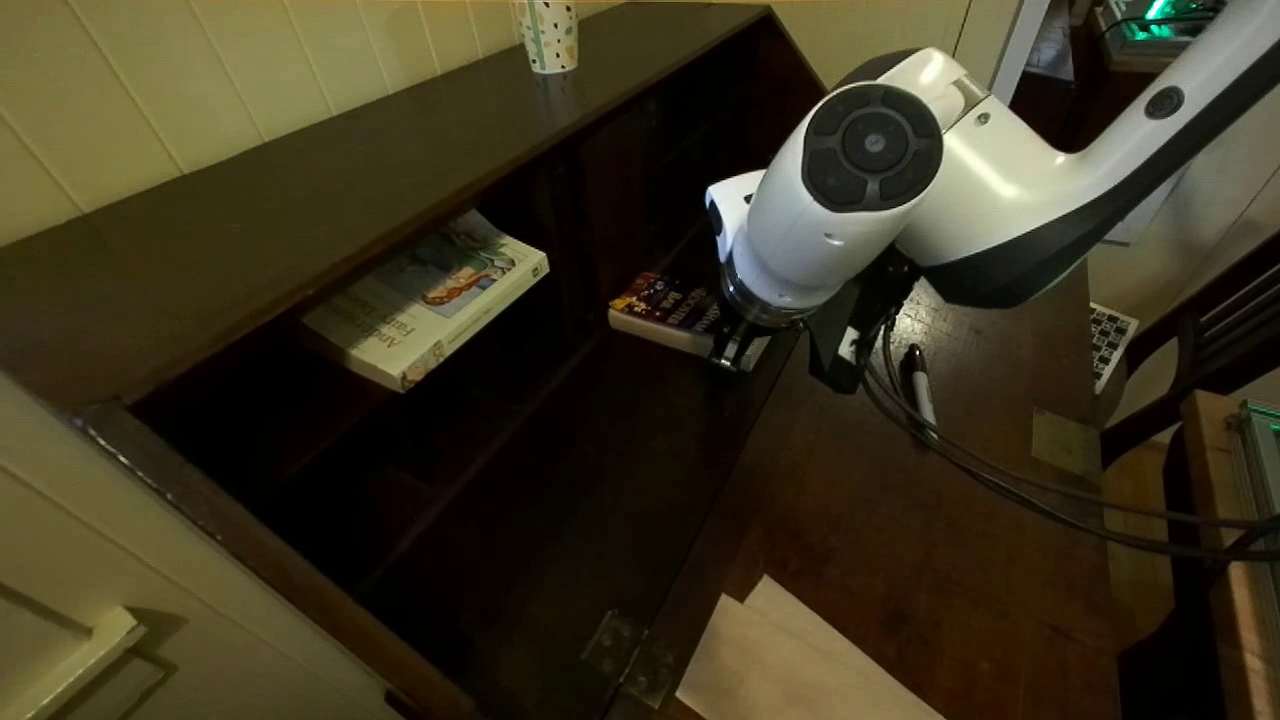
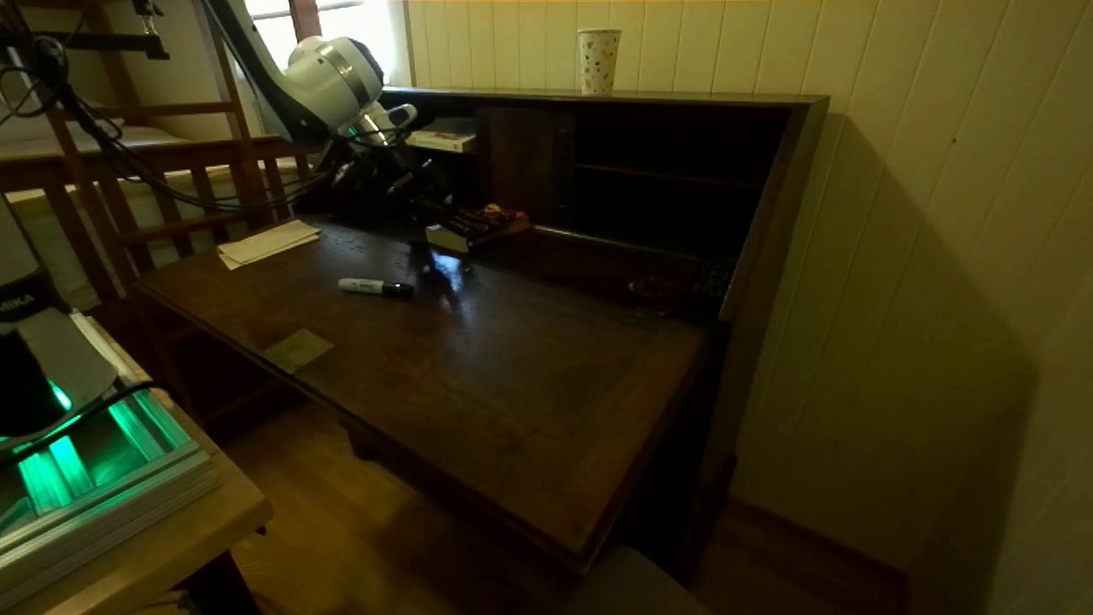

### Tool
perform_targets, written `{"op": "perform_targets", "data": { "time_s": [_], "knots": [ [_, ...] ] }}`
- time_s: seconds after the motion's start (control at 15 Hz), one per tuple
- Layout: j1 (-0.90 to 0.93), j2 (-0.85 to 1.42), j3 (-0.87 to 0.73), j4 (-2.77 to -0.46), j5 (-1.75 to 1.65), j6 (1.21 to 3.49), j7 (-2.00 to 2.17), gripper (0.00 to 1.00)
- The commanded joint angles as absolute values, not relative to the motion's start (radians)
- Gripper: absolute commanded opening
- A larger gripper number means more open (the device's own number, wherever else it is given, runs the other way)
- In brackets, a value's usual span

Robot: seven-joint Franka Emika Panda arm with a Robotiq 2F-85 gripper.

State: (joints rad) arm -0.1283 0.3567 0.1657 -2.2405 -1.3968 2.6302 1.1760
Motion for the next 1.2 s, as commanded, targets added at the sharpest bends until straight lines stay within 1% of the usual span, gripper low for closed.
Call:
{"op": "perform_targets", "data": {
  "time_s": [0.0,0.27,0.6,0.73,0.8,0.87,1.13],
  "knots": [
    [-0.125,0.415,0.151,-2.192,-1.445,2.638,1.218,0.62],
    [-0.126,0.437,0.147,-2.173,-1.431,2.635,1.210,0.33],
    [-0.129,0.430,0.150,-2.178,-1.404,2.646,1.201,0.07],
    [-0.140,0.428,0.155,-2.184,-1.368,2.660,1.184,0.06],
    [-0.148,0.426,0.157,-2.188,-1.344,2.670,1.169,0.03],
    [-0.160,0.427,0.160,-2.191,-1.312,2.686,1.151,0.06],
    [-0.208,0.419,0.175,-2.207,-1.143,2.749,1.056,0.06]
  ]
}}
